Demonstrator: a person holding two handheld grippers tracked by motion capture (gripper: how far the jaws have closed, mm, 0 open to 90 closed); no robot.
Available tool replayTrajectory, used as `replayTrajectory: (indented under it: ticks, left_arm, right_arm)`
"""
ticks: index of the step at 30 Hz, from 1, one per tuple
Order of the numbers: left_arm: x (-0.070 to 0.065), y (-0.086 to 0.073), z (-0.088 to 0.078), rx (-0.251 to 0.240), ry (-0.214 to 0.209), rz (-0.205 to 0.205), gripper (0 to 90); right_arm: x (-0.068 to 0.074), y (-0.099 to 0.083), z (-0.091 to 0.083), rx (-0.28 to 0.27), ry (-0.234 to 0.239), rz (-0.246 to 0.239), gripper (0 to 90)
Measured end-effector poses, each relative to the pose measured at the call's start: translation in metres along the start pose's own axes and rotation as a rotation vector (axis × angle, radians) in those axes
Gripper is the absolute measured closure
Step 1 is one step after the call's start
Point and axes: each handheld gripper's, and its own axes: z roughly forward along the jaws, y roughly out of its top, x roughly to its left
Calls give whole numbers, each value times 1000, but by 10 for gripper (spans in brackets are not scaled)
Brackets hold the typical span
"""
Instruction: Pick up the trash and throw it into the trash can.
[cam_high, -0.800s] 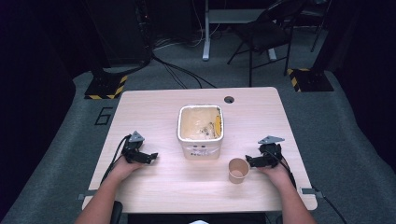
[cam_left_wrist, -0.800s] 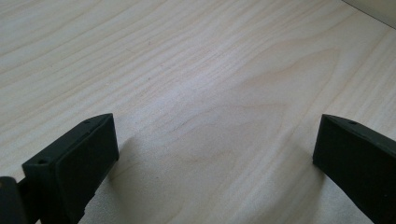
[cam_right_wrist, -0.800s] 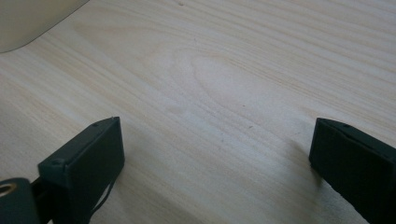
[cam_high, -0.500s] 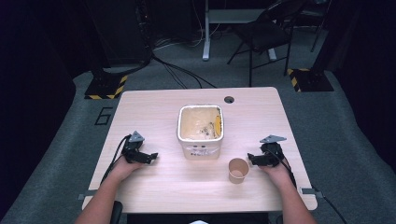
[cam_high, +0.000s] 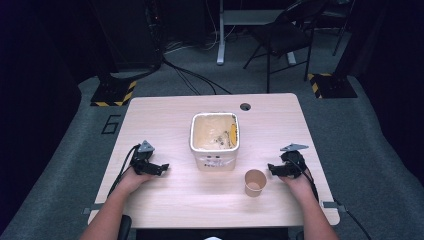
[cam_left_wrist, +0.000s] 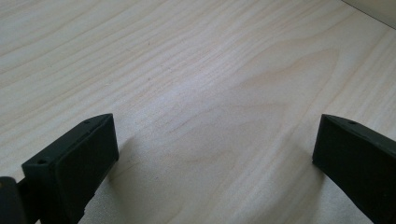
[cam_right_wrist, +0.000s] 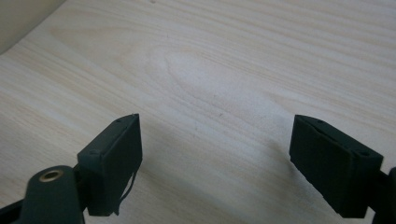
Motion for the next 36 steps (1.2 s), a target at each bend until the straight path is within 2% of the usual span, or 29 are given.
replayTrajectory:
  ticks: [3,6,7,8,10,16,20,22,25,27,31,33,34,36]
  left_arm:
    - [0,0,0,0,0,0,2]
    - [0,0,0,0,0,0,2]
    - [0,0,0,0,0,0,1]
    - [0,0,0,0,1,1,1]
    - [0,0,0,0,1,2,1]
    - [0,0,0,1,1,1,1]
    - [0,0,0,1,1,1,2]
    - [0,0,0,1,1,2,2]
    - [0,0,0,1,1,1,2]
    - [0,0,0,0,1,0,2]
    - [0,0,0,0,1,1,2]
    - [0,0,0,1,1,1,2]
    - [0,0,0,0,1,1,2]
    - [0,0,0,1,1,1,2]
  right_arm:
    - [2,1,-4,-12,-1,-3,186]
    - [4,4,-11,-39,18,-17,193]
    - [6,6,-17,-68,29,-10,201]
    - [6,6,-17,-68,29,-10,201]
    - [10,10,-27,-102,45,-6,238]
    - [15,13,-37,-107,88,-13,275]
    - [20,17,-46,-119,108,-51,269]
    - [21,18,-48,-124,114,-51,269]
    - [23,22,-57,-131,148,-75,267]
    - [25,24,-64,-136,169,-92,227]
    - [27,26,-70,-148,201,-96,198]
    - [29,28,-73,-157,232,-106,181]
    - [33,30,-76,-163,269,-114,175]
    - [38,31,-79,-167,303,-136,172]
